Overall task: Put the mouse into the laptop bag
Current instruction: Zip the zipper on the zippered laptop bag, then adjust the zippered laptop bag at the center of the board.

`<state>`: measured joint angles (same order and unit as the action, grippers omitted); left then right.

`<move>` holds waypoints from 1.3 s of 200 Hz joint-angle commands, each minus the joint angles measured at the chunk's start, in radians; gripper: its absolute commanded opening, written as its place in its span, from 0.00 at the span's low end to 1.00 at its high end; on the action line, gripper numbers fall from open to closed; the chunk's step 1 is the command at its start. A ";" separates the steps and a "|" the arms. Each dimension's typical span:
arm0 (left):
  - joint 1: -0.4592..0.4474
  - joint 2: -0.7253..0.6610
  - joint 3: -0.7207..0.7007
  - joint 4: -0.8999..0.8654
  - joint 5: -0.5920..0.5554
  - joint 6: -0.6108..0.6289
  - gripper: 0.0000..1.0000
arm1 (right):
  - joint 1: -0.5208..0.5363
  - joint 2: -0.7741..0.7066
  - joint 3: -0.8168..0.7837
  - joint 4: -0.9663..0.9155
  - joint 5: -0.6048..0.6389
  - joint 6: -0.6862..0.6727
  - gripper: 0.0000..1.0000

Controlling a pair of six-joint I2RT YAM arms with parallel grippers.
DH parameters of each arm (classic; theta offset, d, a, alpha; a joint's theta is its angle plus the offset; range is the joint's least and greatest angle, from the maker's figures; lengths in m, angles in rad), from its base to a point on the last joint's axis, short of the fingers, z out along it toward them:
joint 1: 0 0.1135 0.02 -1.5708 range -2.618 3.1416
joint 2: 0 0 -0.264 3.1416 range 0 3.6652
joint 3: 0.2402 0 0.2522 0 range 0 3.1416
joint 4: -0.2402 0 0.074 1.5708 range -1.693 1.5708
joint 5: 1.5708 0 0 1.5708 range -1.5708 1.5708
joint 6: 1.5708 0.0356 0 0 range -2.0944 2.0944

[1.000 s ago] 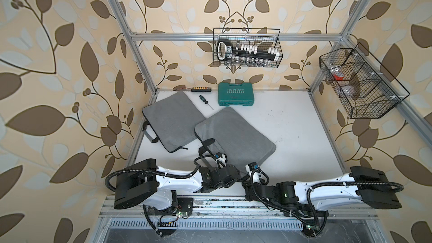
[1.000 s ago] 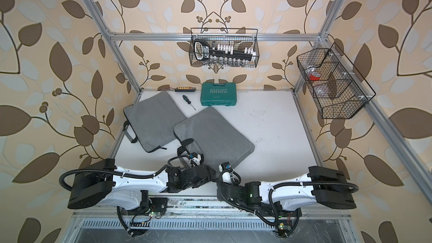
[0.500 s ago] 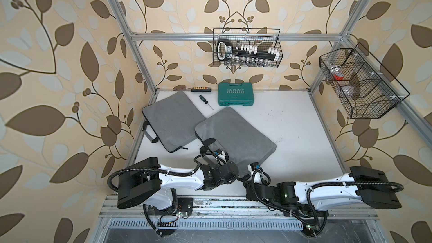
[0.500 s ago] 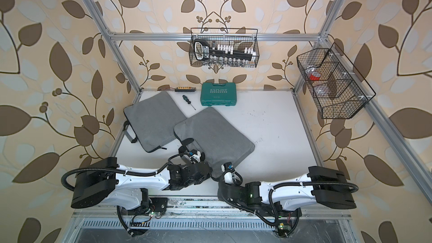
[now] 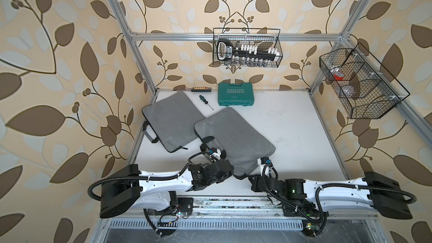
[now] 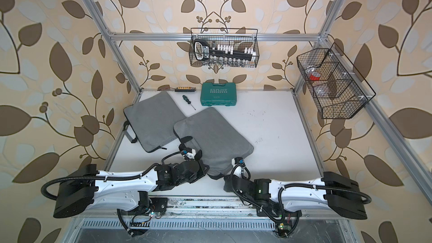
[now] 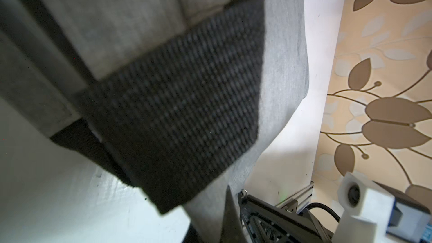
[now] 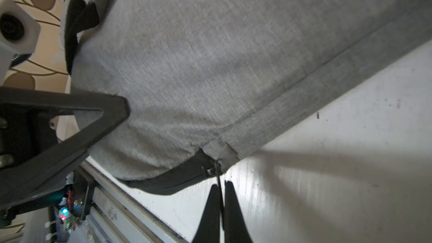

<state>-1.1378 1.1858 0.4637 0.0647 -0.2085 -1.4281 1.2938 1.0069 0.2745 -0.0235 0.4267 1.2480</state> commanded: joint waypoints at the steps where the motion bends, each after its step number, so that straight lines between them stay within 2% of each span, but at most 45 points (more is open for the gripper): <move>1: 0.011 -0.069 -0.017 -0.030 -0.033 0.029 0.00 | -0.081 -0.002 -0.046 -0.133 0.039 -0.021 0.00; 15: 0.011 -0.068 -0.006 -0.046 -0.028 0.041 0.00 | -0.090 -0.021 -0.027 -0.168 0.048 -0.036 0.00; 17: 0.011 -0.067 -0.005 -0.047 -0.025 0.042 0.00 | -0.090 -0.026 -0.021 -0.179 0.053 -0.034 0.04; 32: 0.011 -0.055 0.006 -0.052 -0.001 0.047 0.00 | -0.103 -0.094 0.024 -0.281 0.110 -0.021 0.52; 42: 0.010 -0.047 0.005 -0.055 0.007 0.045 0.00 | -0.130 -0.161 0.051 -0.329 0.146 -0.032 0.75; 58: 0.012 -0.040 -0.013 -0.060 -0.002 0.030 0.00 | -0.238 -0.261 0.080 -0.356 0.184 -0.087 0.96; 72: 0.013 -0.034 -0.029 -0.058 -0.003 0.019 0.00 | -0.426 -0.292 0.082 -0.342 0.131 -0.162 1.00; 80: 0.014 -0.030 -0.031 -0.058 -0.001 0.022 0.00 | -0.565 -0.286 0.066 -0.295 0.043 -0.223 0.99; 96: 0.015 -0.020 -0.016 -0.082 0.004 0.030 0.00 | -0.842 -0.230 0.013 -0.116 -0.255 -0.338 0.99; 103: 0.016 -0.017 -0.013 -0.085 0.006 0.034 0.00 | -0.939 -0.185 0.000 -0.058 -0.365 -0.377 0.98; 114: 0.016 -0.012 -0.008 -0.087 0.006 0.034 0.00 | -1.032 -0.102 0.010 -0.010 -0.444 -0.419 0.97; 129: 0.018 -0.005 -0.008 -0.082 0.006 0.037 0.00 | -1.050 0.005 0.049 0.044 -0.508 -0.472 0.96; 148: 0.020 0.010 -0.002 -0.079 0.013 0.040 0.00 | -1.045 0.098 0.054 0.150 -0.617 -0.464 0.91; 186: 0.024 0.035 -0.004 -0.054 0.021 0.038 0.00 | -0.967 0.139 0.074 0.156 -0.585 -0.476 0.90; 203: 0.028 0.049 0.002 -0.047 0.032 0.040 0.00 | -0.935 0.153 0.077 0.149 -0.571 -0.462 0.84; 210: 0.029 0.053 0.005 -0.043 0.037 0.041 0.00 | -0.931 0.157 0.073 0.148 -0.564 -0.454 0.78; 229: 0.030 0.063 0.011 -0.039 0.047 0.044 0.00 | -0.931 0.151 0.057 0.140 -0.518 -0.438 0.52; 240: 0.029 0.067 0.013 -0.036 0.057 0.047 0.00 | -0.935 0.146 0.055 0.123 -0.492 -0.428 0.20; 249: 0.030 0.070 0.018 -0.037 0.070 0.050 0.00 | -0.937 0.130 0.051 0.104 -0.474 -0.407 0.01; 260: 0.029 0.074 0.027 -0.042 0.089 0.053 0.00 | -0.936 0.077 0.028 0.091 -0.457 -0.374 0.00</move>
<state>-1.1172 1.2415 0.4496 0.0216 -0.1596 -1.3987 0.3397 1.1461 0.3229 0.0795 -0.0292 0.8219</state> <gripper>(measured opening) 0.064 0.070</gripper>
